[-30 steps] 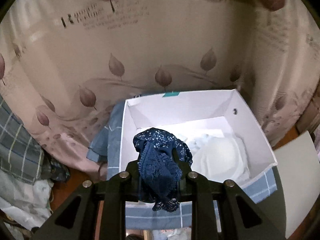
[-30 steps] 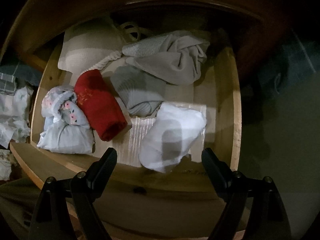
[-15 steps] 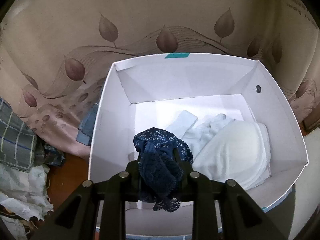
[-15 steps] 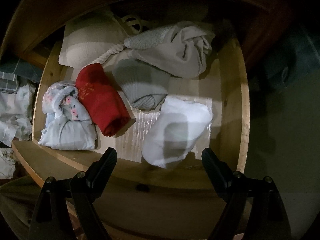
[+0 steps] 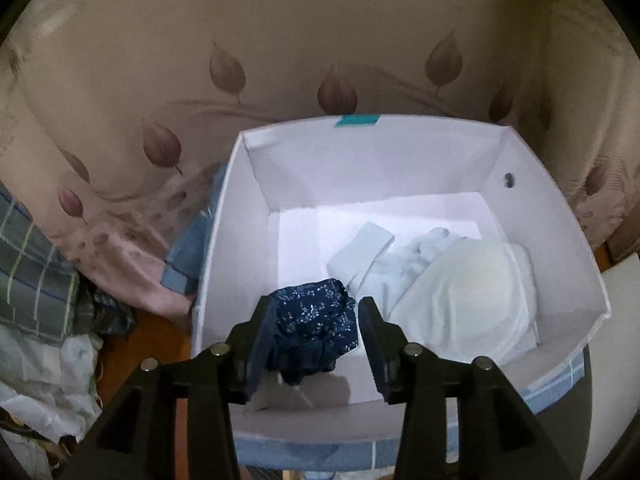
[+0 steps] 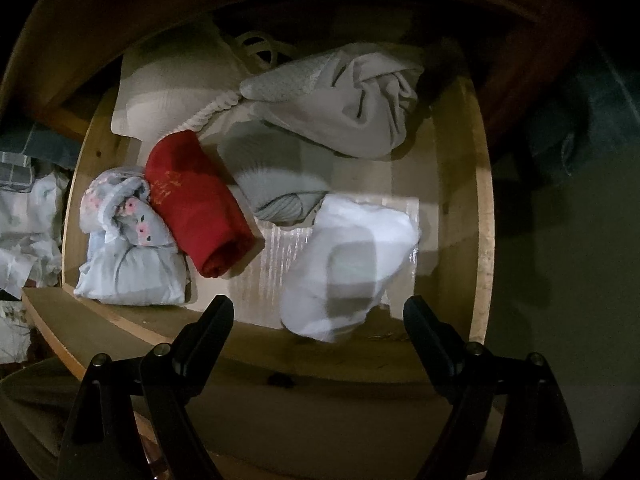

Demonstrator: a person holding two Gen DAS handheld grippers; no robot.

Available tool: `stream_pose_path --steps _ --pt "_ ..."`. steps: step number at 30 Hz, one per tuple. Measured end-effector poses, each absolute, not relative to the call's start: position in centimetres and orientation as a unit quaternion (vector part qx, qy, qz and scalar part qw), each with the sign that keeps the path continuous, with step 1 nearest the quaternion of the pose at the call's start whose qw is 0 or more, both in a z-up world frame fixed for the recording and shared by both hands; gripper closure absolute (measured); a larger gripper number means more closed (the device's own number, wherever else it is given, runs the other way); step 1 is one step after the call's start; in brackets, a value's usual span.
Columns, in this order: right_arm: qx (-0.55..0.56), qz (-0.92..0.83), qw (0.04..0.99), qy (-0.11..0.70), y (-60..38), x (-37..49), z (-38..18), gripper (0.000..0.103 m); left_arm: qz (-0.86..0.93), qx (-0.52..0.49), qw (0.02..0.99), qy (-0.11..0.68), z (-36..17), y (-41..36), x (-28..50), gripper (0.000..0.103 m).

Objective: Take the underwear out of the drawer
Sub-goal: 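Open the left gripper to drop the blue underwear, return to drawer, then reach the left gripper into the drawer while the right gripper descends onto white underwear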

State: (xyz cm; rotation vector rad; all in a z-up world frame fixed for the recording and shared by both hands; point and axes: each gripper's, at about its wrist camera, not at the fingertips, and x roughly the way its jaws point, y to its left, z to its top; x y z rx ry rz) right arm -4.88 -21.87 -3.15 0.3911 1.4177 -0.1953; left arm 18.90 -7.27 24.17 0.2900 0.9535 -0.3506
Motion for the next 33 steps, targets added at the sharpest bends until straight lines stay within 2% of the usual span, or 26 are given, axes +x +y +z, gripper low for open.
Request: stream_pose_path --steps 5,10,19,21,25,33 --pt "0.180 -0.094 0.739 0.643 -22.0 -4.8 -3.0 0.019 -0.188 0.140 0.874 0.425 26.4 -5.3 14.6 0.059" --pt "0.183 -0.097 0.741 0.639 -22.2 -4.8 -2.9 0.019 -0.206 0.145 0.873 0.418 25.4 -3.3 9.9 0.059" --pt "0.217 -0.101 0.733 0.637 -23.6 -5.0 -2.5 0.018 -0.217 0.155 0.827 0.495 15.9 -1.3 5.0 0.059" --pt "0.243 -0.092 0.727 0.635 -24.0 -5.0 -2.4 0.012 -0.209 0.148 0.820 0.512 13.7 -0.9 5.1 0.059" --pt "0.269 -0.082 0.714 0.641 -24.0 -4.5 -2.8 0.011 -0.201 0.121 0.799 0.553 9.1 -0.4 5.4 0.059" --pt "0.199 -0.115 0.677 0.699 -24.0 -1.9 -4.6 0.011 -0.180 0.070 0.776 0.600 3.7 0.5 7.1 0.059"
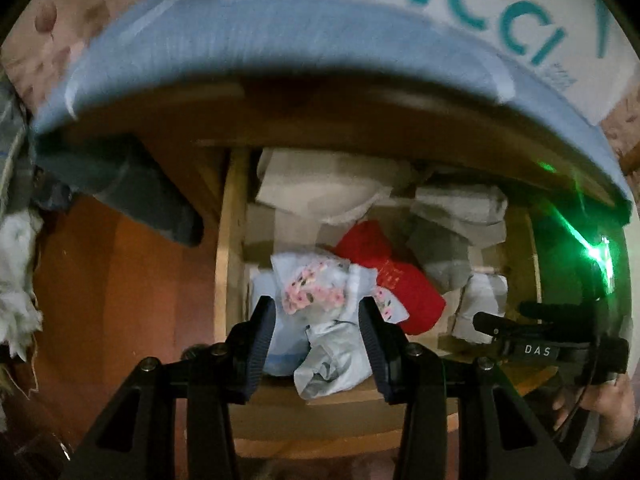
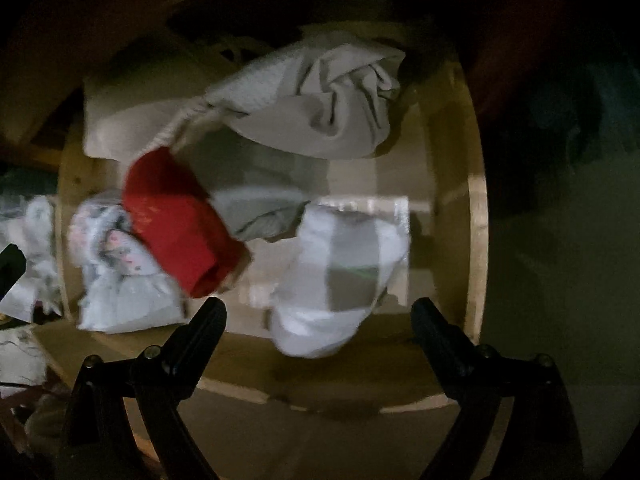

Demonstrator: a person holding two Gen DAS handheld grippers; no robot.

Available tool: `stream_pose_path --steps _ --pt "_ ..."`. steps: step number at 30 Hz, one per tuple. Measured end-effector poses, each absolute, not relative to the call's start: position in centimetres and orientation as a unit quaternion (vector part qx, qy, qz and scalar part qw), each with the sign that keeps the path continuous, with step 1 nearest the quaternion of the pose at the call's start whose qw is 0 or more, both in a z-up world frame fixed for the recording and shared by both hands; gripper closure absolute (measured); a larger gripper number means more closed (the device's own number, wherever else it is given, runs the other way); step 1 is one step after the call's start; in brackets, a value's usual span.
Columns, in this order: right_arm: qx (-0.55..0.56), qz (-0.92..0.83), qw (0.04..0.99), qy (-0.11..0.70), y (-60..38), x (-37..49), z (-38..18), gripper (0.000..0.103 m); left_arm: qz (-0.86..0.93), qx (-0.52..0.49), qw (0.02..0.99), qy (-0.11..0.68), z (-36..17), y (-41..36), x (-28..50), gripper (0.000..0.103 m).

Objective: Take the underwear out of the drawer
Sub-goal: 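Reach the left gripper into the drawer while the right gripper descends onto white underwear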

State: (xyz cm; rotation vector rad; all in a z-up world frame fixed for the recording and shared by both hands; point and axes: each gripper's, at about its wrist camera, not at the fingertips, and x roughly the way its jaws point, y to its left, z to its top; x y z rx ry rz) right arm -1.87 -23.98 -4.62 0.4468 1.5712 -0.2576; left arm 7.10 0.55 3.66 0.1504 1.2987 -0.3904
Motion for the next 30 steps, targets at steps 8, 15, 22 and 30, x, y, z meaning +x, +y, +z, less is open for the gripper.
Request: stream_pose_path --steps 8,15,22,30 --pt "0.169 -0.109 0.630 0.750 -22.9 0.8 -6.8 0.012 -0.172 0.071 0.764 0.617 1.2 1.6 7.9 0.059" --pt "0.140 -0.099 0.583 0.794 -22.0 2.6 -9.5 0.012 -0.190 0.071 0.748 0.632 0.4 1.2 7.8 0.059" --pt "0.136 -0.095 0.557 0.814 -21.7 3.8 -11.1 0.015 -0.191 0.093 0.744 0.633 0.0 0.5 7.4 0.059" --pt "0.108 -0.088 0.551 0.823 -20.2 5.3 -12.0 0.037 -0.190 0.103 0.727 0.651 -1.4 -0.1 7.4 0.059"
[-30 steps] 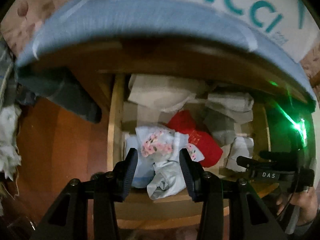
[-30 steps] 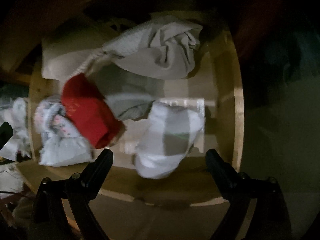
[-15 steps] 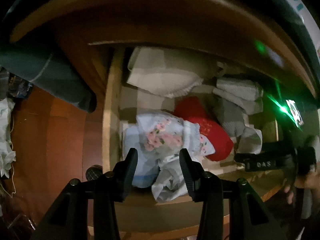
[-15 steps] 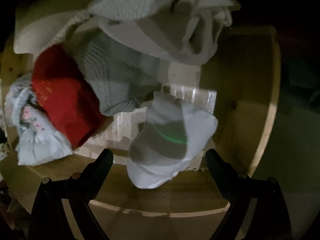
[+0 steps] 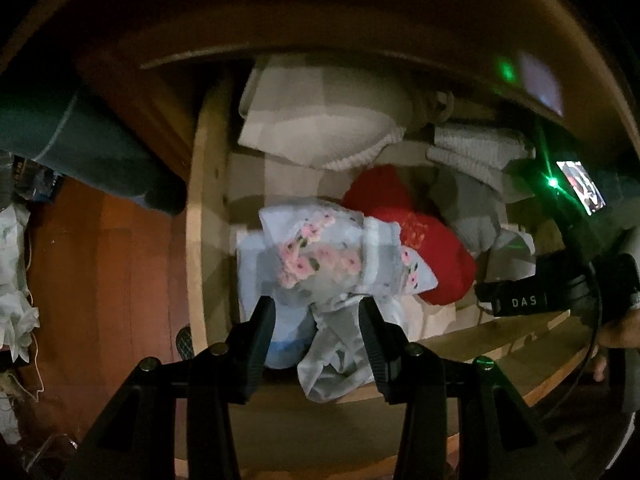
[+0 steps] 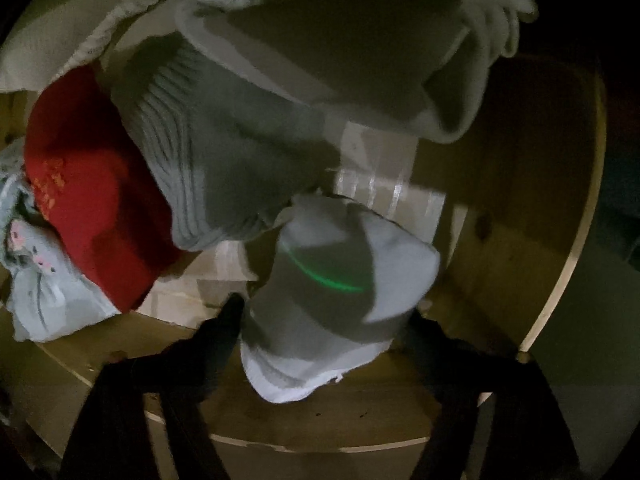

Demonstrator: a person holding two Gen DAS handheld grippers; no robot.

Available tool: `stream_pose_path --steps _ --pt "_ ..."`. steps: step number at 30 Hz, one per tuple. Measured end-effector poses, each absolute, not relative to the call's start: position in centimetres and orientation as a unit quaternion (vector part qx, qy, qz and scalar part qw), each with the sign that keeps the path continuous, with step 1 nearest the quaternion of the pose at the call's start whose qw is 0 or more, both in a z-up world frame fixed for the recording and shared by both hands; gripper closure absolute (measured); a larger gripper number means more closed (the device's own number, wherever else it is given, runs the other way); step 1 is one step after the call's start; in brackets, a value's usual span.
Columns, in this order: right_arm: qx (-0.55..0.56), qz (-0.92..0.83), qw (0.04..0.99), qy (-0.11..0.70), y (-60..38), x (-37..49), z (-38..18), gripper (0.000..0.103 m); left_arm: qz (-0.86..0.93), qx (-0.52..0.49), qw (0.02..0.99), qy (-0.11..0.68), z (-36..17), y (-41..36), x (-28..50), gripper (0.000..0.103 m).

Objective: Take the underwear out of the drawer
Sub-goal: 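Reach the left gripper into the drawer while the right gripper descends onto white underwear, then grasp a white cloth with the left gripper while the right gripper grasps white underwear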

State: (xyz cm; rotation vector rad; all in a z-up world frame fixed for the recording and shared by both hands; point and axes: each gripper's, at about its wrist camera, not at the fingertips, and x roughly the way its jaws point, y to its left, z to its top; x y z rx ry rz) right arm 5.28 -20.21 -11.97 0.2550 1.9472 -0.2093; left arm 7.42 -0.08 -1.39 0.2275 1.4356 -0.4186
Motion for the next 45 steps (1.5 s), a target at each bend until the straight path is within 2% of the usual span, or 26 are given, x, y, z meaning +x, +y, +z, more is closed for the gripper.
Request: stream_pose_path --steps 5,8,11,19,30,35,40,42,43,45 --pt "0.125 -0.083 0.579 0.801 -19.6 5.1 -10.8 0.049 -0.194 0.102 0.715 0.664 -2.1 -0.6 7.3 0.059" --pt "0.172 -0.087 0.600 0.777 -20.1 4.5 -10.0 0.052 -0.190 0.113 0.711 0.667 -2.5 -1.0 7.2 0.058" --pt "0.216 -0.104 0.625 0.743 -20.9 3.6 -9.0 0.053 -0.183 0.124 0.711 0.667 -2.8 -1.4 7.1 0.055" --pt "0.321 -0.104 0.668 0.663 -21.7 1.6 -7.2 0.053 -0.198 0.102 0.705 0.674 -2.4 -2.3 7.1 0.055" --pt "0.300 -0.090 0.688 0.655 -21.6 0.3 -7.7 0.052 -0.177 0.074 0.664 0.723 -5.0 -1.7 8.0 0.055" --pt "0.313 -0.080 0.685 0.653 -22.8 -0.7 -6.2 0.052 -0.165 0.098 0.661 0.725 -6.0 -3.4 8.2 0.047" --pt "0.321 -0.076 0.684 0.651 -24.5 -1.7 -5.6 0.052 -0.160 0.128 0.663 0.720 -6.5 -5.1 8.2 0.045" --pt "0.323 -0.074 0.684 0.650 -24.4 -1.5 -5.6 0.051 -0.163 0.127 0.664 0.719 -6.5 -5.3 7.9 0.047" --pt "0.323 -0.072 0.685 0.650 -24.6 -1.7 -5.4 0.051 -0.163 0.126 0.669 0.714 -6.3 -5.3 7.9 0.055" --pt "0.321 -0.068 0.686 0.649 -24.4 -1.6 -5.5 0.051 -0.169 0.124 0.673 0.710 -6.1 -5.1 7.9 0.061"
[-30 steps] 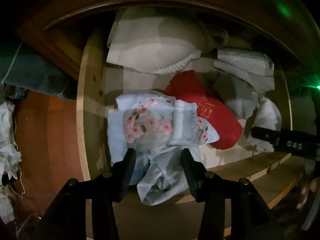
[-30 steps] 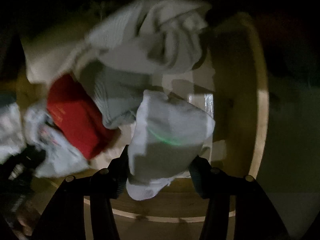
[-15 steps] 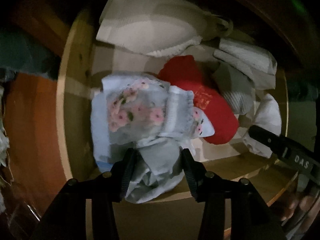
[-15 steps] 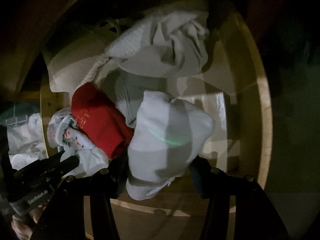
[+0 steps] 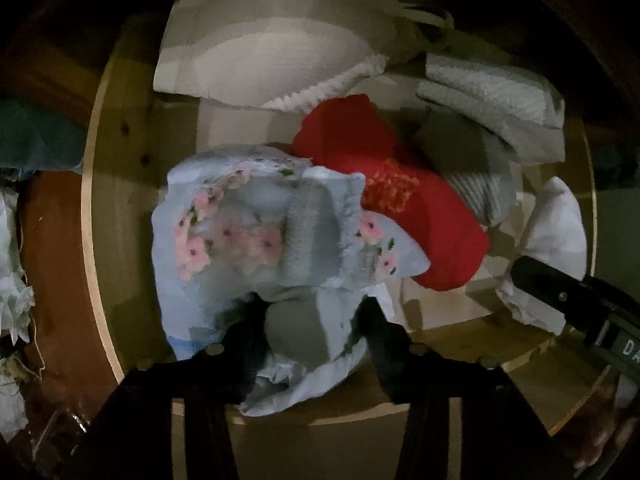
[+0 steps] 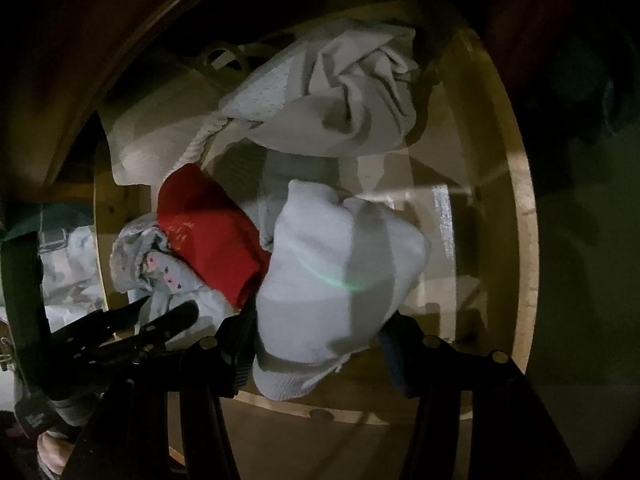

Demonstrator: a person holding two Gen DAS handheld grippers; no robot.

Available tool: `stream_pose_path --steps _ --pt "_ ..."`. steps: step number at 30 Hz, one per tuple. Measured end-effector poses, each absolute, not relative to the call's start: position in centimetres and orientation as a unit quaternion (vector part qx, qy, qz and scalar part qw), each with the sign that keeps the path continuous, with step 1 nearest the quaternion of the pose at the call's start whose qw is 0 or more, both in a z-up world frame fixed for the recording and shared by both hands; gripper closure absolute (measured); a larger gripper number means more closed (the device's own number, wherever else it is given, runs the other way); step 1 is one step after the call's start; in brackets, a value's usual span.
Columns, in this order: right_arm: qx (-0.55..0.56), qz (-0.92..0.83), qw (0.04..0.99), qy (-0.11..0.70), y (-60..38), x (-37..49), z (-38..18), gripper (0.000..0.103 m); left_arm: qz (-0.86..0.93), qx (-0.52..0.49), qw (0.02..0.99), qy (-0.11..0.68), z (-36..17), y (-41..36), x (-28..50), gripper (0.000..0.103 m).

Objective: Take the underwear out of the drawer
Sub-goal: 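Grasp a white cloth with the left gripper while the right gripper grasps white underwear, then carry the white cloth up to the white box with the left gripper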

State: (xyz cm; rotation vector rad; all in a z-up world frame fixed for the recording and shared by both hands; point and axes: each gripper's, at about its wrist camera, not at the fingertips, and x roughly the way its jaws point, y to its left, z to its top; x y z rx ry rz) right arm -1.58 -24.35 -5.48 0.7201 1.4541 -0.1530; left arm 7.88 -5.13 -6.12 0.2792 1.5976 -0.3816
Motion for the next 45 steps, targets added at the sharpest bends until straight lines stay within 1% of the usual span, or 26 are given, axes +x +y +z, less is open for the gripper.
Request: stream_pose_path --steps 2,6,12,16,27,40,45 --pt "0.321 -0.067 0.688 0.648 -24.1 -1.6 -5.5 0.051 -0.173 0.120 0.678 0.704 -5.6 -4.6 7.6 0.069" --pt "0.311 -0.072 0.693 0.646 -23.9 -1.5 -5.2 0.051 -0.181 0.112 0.691 0.691 -4.0 -5.0 6.9 0.074" --pt "0.284 -0.081 0.710 0.640 -23.4 -1.5 -4.4 0.051 -0.200 0.086 0.704 0.677 -1.2 -3.8 6.7 0.074" --pt "0.287 -0.083 0.714 0.633 -23.5 -1.7 -4.2 0.051 -0.214 0.069 0.703 0.675 0.2 -3.2 6.6 0.074" --pt "0.237 -0.106 0.739 0.621 -22.8 -2.9 -3.0 0.052 -0.224 0.080 0.734 0.636 3.4 -1.9 4.5 0.074" --pt "0.186 -0.126 0.758 0.612 -21.8 -3.4 -2.4 0.052 -0.206 0.072 0.791 0.572 8.8 0.4 3.2 0.074" --pt "0.165 -0.132 0.775 0.595 -21.7 -3.5 -1.7 0.052 -0.208 0.079 0.806 0.548 11.4 0.6 2.6 0.074"
